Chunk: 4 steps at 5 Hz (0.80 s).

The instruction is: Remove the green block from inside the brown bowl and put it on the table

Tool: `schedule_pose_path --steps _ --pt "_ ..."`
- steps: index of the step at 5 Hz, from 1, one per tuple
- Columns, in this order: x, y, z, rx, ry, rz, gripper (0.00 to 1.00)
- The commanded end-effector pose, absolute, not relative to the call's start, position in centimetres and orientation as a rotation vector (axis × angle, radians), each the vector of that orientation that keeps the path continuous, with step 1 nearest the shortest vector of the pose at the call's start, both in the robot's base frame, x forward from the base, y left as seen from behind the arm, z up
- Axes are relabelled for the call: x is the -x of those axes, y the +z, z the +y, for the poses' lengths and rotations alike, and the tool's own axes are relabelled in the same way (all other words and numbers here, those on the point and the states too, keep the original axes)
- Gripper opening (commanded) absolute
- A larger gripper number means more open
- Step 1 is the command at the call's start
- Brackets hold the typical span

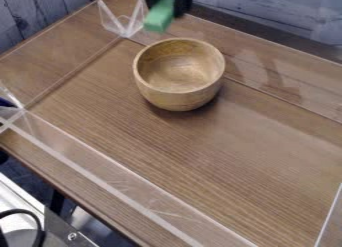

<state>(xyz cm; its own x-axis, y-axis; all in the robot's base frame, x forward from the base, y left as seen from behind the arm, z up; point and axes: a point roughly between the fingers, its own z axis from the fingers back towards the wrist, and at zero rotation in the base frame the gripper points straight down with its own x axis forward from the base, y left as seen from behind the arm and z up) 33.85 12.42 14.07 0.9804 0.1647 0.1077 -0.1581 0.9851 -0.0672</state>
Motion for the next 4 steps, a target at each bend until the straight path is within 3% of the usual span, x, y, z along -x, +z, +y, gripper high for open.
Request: schedule_pose_path --steps 1,4 --pt "-34.5 16.6 16.1 0.014 0.202 -0.201 0.0" --pt "-33.9 14.3 8.0 0.081 0.045 -0.115 0.0"
